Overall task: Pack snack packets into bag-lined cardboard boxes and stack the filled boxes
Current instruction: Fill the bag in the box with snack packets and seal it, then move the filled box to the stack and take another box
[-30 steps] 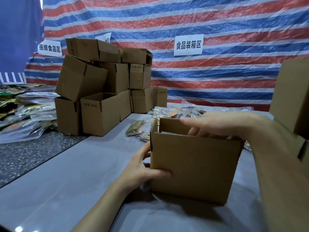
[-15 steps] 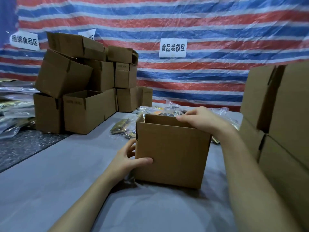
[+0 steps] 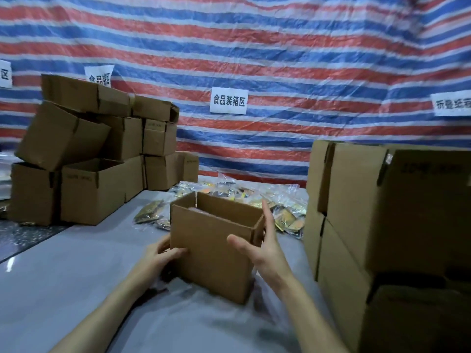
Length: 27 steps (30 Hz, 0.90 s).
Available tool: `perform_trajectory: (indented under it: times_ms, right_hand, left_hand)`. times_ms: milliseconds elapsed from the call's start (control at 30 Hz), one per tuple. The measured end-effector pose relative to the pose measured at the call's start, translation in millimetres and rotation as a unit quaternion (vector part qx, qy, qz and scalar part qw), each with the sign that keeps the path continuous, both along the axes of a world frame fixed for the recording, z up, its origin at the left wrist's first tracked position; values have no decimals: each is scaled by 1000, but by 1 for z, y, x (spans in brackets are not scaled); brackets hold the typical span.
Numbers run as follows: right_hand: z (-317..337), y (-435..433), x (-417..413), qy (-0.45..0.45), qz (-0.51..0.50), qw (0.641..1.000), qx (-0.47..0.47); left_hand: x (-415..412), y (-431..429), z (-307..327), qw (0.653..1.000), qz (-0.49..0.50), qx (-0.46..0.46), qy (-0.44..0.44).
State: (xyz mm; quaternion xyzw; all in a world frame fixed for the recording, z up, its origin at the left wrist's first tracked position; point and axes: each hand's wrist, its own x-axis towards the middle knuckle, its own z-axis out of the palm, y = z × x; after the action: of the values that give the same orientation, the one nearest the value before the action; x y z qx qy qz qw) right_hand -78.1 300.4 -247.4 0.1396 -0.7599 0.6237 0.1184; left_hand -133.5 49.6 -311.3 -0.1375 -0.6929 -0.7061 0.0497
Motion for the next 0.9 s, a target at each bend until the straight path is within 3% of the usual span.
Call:
perform_trajectory:
  times_ms: [167,367,633,900]
  right_hand:
    - [8,4,14,19,-98,990,102]
    - [33,5,36,64,-124,986,88]
    - [108,9,86,148,-139,975,89]
    - [105,24,131,106,-173,974,104]
  left_hand:
    - [3,19,1,996,72,-43,-31]
    - [31,27,53,987,125,-23,-101]
    - [83,36,141,988,146,-18,-44]
    - [105,68,136,988,124,-3,-89]
